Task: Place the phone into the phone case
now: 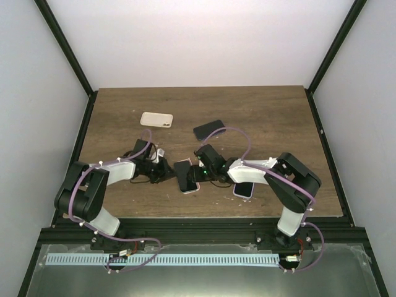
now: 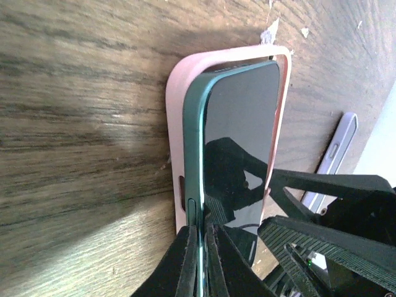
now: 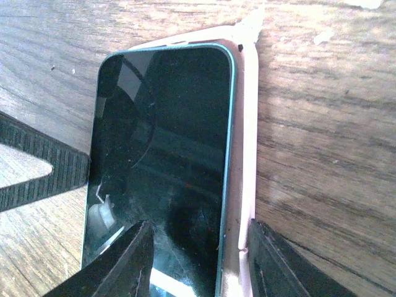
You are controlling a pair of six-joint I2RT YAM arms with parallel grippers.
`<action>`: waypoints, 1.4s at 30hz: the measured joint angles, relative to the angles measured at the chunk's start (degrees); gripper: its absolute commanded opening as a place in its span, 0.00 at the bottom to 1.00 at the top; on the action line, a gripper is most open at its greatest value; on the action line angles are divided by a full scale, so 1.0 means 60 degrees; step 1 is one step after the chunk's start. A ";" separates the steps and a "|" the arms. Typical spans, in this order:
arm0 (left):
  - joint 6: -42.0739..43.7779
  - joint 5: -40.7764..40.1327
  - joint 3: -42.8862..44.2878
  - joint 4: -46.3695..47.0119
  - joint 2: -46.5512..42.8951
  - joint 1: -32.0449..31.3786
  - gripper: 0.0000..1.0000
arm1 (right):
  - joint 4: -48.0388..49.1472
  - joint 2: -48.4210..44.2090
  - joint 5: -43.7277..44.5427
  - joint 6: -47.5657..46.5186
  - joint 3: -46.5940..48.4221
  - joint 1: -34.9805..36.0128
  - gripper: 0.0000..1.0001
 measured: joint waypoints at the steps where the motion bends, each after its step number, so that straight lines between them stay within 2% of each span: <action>1: 0.0044 -0.0076 0.0062 -0.0095 0.0000 0.0004 0.09 | 0.0131 0.0000 -0.0066 0.0095 -0.0076 -0.0004 0.43; 4: 0.0120 -0.0211 0.0160 -0.0291 0.0000 0.0000 0.12 | 0.0331 -0.0026 -0.0120 0.0331 -0.0211 0.0000 0.44; 9: 0.0295 -0.0466 0.0244 -0.0721 -0.0186 0.0004 0.25 | 0.0178 -0.0379 0.0022 0.0546 -0.0408 0.0018 0.46; 15: 0.0397 -0.0492 0.0153 -0.1075 -0.0707 -0.0131 0.26 | 0.0219 -0.0579 -0.0033 0.0699 -0.0739 0.0022 0.44; 22: -0.0011 -0.0219 -0.0692 -0.1027 -0.1035 -0.0670 0.27 | 0.0393 -0.0576 -0.0386 0.0805 -0.0984 0.0022 0.39; 26: -0.0368 -0.0062 -0.0991 -0.0834 -0.1158 -0.0747 0.12 | 0.0539 -0.0576 -0.0576 0.0878 -0.1027 0.0033 0.37; 42: -0.0729 -0.0022 -0.0528 -0.0412 -0.0780 -0.0776 0.02 | 0.0922 -0.0576 -0.0816 0.1322 -0.1260 0.0069 0.35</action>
